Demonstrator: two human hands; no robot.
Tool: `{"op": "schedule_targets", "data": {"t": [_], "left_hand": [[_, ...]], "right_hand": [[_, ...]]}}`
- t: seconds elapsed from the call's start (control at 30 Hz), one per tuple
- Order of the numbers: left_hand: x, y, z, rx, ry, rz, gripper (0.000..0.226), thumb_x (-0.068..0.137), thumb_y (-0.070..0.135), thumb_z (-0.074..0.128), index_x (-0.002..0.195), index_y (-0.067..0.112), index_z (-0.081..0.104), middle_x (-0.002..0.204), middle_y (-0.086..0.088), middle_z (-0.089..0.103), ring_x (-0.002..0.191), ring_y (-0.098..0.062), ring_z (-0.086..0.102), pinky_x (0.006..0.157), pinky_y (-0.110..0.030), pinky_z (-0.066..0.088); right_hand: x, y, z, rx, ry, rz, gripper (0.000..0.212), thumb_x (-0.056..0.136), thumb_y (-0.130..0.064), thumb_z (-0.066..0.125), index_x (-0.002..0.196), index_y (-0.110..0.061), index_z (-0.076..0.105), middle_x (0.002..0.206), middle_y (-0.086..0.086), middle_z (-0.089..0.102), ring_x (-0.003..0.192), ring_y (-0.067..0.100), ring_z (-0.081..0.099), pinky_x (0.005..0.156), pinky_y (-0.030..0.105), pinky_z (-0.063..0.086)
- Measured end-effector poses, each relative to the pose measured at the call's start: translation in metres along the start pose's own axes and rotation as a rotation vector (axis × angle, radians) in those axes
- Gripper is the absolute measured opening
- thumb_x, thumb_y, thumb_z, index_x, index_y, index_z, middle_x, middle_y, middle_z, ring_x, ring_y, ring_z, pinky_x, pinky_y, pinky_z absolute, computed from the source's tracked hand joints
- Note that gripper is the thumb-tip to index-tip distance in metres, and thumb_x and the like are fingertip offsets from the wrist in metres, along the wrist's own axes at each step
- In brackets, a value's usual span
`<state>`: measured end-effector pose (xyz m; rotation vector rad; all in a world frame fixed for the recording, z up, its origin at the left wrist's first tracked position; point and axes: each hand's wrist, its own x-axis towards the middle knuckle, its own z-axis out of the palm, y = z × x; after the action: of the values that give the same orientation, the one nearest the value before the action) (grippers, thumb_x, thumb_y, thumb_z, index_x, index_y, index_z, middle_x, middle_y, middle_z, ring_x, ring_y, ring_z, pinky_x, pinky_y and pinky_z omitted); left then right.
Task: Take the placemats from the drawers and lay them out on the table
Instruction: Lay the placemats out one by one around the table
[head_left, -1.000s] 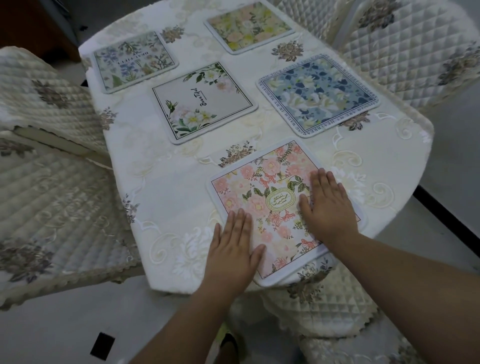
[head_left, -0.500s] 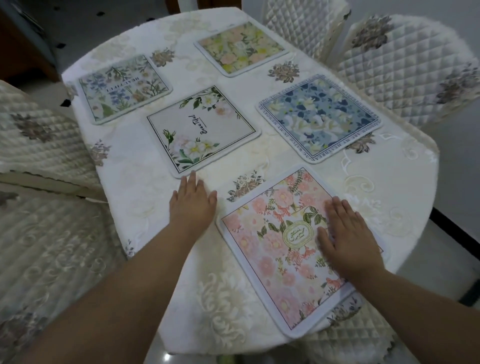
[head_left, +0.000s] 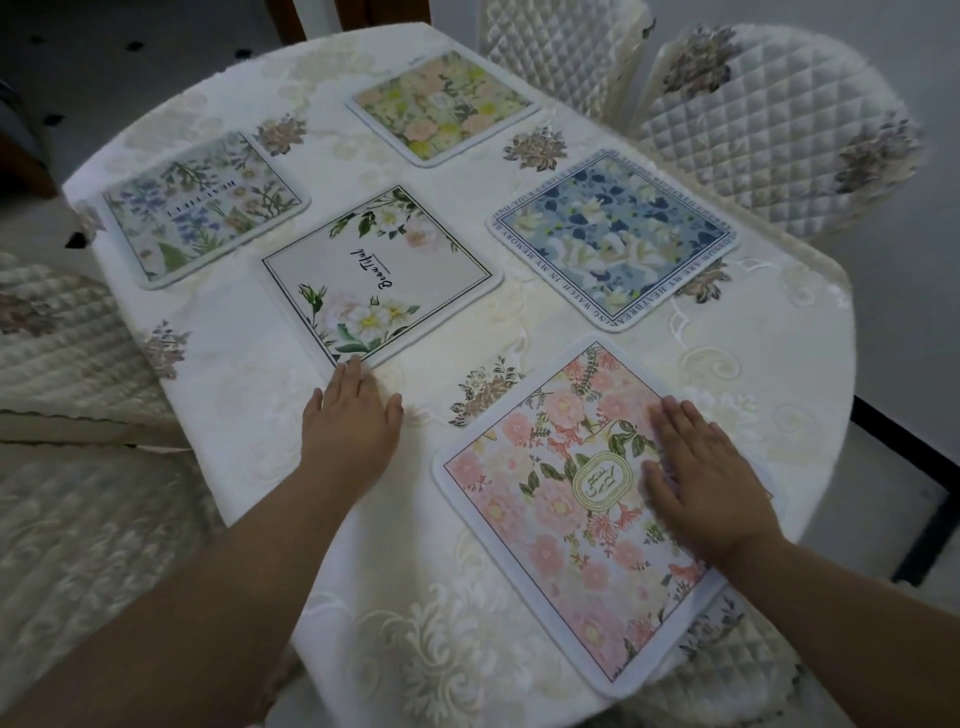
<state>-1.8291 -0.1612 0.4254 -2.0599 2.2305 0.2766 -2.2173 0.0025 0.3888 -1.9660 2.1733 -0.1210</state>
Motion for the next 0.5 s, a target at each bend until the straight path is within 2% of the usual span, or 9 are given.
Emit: {"op": "schedule_targets", "data": {"t": [0.13, 0.27, 0.4, 0.5], "left_hand": [[0.001, 0.001, -0.001, -0.066, -0.057, -0.048, 0.068, 0.103, 0.053, 0.026, 0.157, 0.011, 0.028, 0.17, -0.002, 0.012, 0.155, -0.02, 0.01, 0.12, -0.05, 0.024], [-0.004, 0.012, -0.012, -0.061, -0.016, -0.083, 0.068, 0.102, 0.055, 0.028, 0.155, 0.013, 0.034, 0.168, 0.002, 0.018, 0.154, -0.019, 0.013, 0.117, -0.051, 0.025], [-0.032, 0.041, -0.027, -0.085, 0.087, 0.055, 0.06, 0.103, 0.048, 0.038, 0.154, 0.017, 0.038, 0.166, 0.004, 0.026, 0.152, -0.019, 0.019, 0.113, -0.05, 0.029], [-0.069, 0.079, -0.028, -0.197, 0.167, 0.246, 0.056, 0.1, 0.028, 0.052, 0.153, 0.01, 0.042, 0.16, -0.006, 0.038, 0.146, -0.027, 0.034, 0.113, -0.051, 0.04]], "right_hand": [[0.0, 0.0, -0.001, -0.004, 0.008, -0.004, 0.069, 0.101, -0.054, 0.024, 0.161, -0.025, 0.005, 0.168, -0.005, 0.002, 0.153, 0.007, -0.007, 0.125, 0.04, 0.011], [-0.001, -0.001, -0.001, 0.009, 0.016, -0.007, 0.069, 0.1, -0.053, 0.024, 0.161, -0.024, 0.007, 0.168, -0.005, 0.001, 0.153, 0.007, -0.007, 0.125, 0.039, 0.009], [-0.001, -0.001, -0.001, 0.018, 0.01, -0.026, 0.069, 0.101, -0.052, 0.021, 0.161, -0.023, 0.005, 0.168, -0.005, -0.001, 0.153, 0.007, -0.01, 0.126, 0.038, 0.006], [-0.003, -0.002, -0.002, 0.047, 0.045, -0.048, 0.067, 0.101, -0.048, 0.026, 0.161, -0.023, 0.011, 0.168, -0.004, 0.009, 0.154, 0.008, -0.002, 0.126, 0.038, 0.009]]}}
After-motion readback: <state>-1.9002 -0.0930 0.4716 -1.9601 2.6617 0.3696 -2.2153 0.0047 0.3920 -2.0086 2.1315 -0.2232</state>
